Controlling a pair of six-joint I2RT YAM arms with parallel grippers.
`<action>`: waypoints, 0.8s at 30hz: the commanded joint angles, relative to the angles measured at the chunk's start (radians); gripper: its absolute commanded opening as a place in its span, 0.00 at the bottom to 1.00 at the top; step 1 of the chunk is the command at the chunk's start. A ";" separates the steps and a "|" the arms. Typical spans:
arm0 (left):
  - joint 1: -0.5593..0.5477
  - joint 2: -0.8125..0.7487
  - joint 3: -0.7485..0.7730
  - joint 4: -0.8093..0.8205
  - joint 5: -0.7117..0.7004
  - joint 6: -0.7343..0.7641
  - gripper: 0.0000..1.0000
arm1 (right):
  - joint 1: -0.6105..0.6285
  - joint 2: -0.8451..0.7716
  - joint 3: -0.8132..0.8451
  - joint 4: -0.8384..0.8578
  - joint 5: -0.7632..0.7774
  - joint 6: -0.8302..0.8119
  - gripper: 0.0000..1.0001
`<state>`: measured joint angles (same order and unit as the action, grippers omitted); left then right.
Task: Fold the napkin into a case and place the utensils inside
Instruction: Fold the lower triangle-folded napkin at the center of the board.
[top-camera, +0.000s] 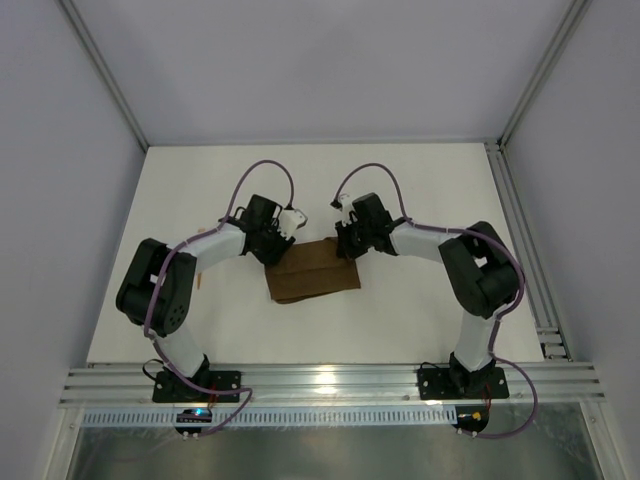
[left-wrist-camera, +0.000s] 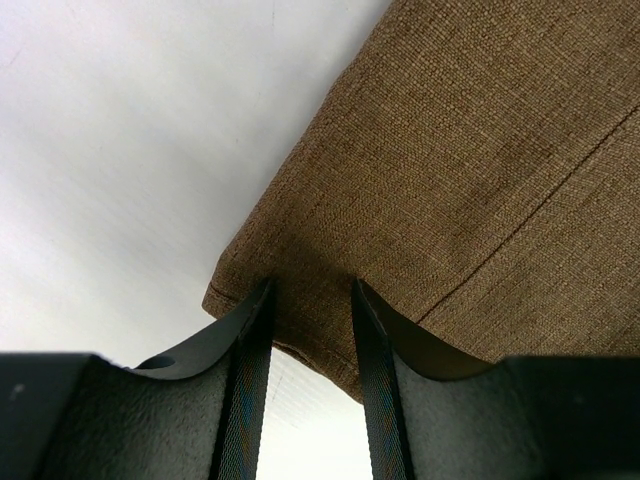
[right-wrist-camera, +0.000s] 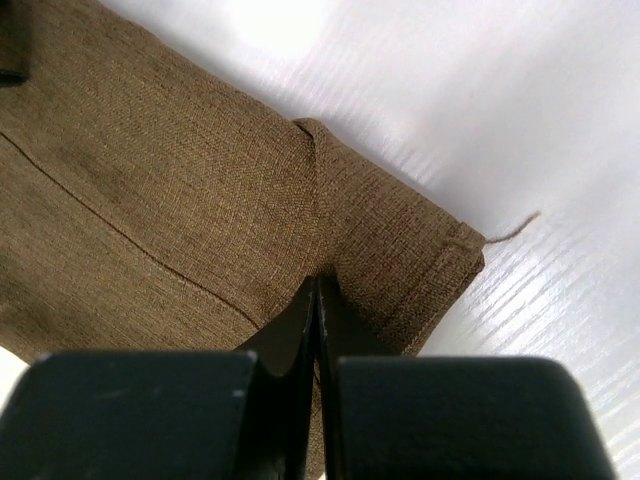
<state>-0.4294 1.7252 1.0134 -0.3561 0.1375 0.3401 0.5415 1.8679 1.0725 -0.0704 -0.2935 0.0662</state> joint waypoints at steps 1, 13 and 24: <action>0.009 -0.009 0.022 -0.021 -0.009 0.005 0.39 | -0.011 -0.045 -0.055 -0.035 0.060 -0.009 0.03; 0.009 -0.105 0.080 -0.119 0.137 -0.001 0.46 | -0.006 -0.137 0.062 -0.106 0.001 -0.045 0.04; 0.017 -0.150 0.116 -0.169 0.093 -0.042 0.45 | -0.060 -0.066 0.161 -0.063 -0.056 0.043 0.04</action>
<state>-0.4267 1.5787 1.1313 -0.5068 0.2714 0.3161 0.5030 1.7645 1.2091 -0.1509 -0.3359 0.0708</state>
